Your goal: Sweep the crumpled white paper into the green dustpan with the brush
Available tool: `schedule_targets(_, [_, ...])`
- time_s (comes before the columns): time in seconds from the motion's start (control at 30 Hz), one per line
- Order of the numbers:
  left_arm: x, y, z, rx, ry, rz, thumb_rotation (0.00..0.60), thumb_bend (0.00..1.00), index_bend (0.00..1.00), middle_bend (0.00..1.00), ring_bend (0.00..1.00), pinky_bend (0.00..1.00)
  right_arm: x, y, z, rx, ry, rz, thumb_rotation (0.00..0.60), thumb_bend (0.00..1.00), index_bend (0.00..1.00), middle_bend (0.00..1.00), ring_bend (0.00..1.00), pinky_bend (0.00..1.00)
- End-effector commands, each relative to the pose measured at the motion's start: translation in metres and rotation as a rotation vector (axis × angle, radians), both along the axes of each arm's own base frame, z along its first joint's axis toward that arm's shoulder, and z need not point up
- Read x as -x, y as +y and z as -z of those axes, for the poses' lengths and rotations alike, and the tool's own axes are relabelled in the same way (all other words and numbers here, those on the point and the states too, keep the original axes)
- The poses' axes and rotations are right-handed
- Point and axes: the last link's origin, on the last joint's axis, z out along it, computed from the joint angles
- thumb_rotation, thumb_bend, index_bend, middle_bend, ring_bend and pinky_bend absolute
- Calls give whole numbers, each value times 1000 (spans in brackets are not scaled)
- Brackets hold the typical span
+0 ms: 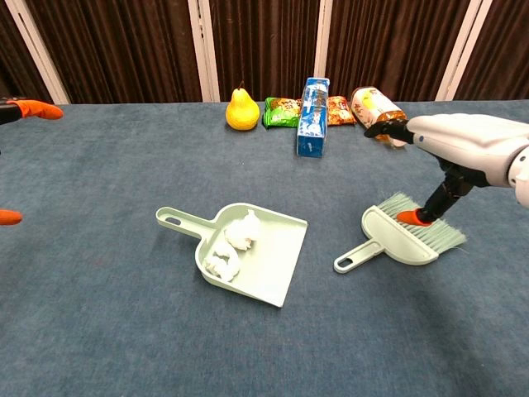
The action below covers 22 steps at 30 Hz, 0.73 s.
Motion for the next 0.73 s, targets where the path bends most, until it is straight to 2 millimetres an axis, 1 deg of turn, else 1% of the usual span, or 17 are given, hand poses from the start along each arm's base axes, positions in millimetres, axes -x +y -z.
schedule_targets(0.03, [5,-6,-6,-4,-15,-2,600,0,0,0,54,265,-4,7,-10,-13,-28,-3,600,262,0,0,0,91])
schedule_targets(0.13, [11,-14,-11,-1,-15,5,600,0,0,0,39,257,5,12,-23,8,-10,-10,600,263,0,0,0,91])
schedule_targets(0.3, [27,-34,-19,-7,-31,28,600,0,0,0,3,216,47,28,-49,71,43,15,600,263,0,0,0,78])
schedule_targets(0.33, [31,-38,-22,-9,-34,34,600,0,0,0,2,205,61,34,-57,84,51,29,600,262,0,0,0,78])
schedule_targets(0.4, [37,-46,-25,-13,-42,43,600,0,0,0,0,176,80,46,-68,101,51,47,600,263,0,0,0,78])
schedule_targets(0.43, [40,-51,-28,-15,-47,49,600,0,0,0,0,157,93,54,-76,115,48,54,600,263,0,0,0,77])
schedule_targets(0.57, [52,-64,-33,-30,-35,84,600,0,0,0,0,117,128,82,-100,158,30,51,600,262,0,0,0,67])
schedule_targets(0.6, [57,-68,-35,-38,-14,92,600,0,0,0,0,101,139,94,-111,178,16,50,600,262,0,0,0,60])
schedule_targets(0.67, [64,-73,-37,-44,16,99,600,0,0,0,0,76,149,105,-123,187,2,33,600,262,0,0,0,53])
schedule_targets(0.73, [68,-74,-37,-54,37,97,600,0,0,0,0,63,156,112,-131,207,-7,8,600,262,0,0,0,53])
